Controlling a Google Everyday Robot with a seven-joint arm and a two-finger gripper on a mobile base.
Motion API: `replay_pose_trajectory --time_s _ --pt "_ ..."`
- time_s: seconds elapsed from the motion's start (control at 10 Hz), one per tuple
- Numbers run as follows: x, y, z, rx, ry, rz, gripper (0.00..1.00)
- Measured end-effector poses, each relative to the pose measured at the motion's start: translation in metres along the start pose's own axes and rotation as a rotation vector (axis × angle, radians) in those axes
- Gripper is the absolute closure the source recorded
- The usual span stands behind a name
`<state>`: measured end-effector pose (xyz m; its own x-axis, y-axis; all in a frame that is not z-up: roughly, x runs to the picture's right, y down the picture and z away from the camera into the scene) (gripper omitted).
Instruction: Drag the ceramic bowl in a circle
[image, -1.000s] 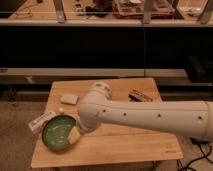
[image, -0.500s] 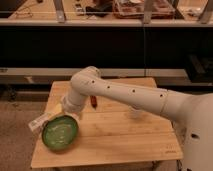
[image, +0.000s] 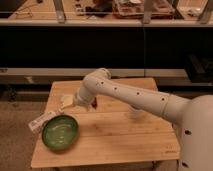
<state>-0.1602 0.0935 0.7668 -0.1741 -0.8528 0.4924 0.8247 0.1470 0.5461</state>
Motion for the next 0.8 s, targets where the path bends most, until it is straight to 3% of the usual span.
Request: replay_pose_trajectory --time_s 0.4,0.8 --pt "0.000 -0.001 0.002 0.007 0.005 -0.017 0.20" --pt "-0.013 0.009 0.018 0.013 -0.043 -0.014 0.20"
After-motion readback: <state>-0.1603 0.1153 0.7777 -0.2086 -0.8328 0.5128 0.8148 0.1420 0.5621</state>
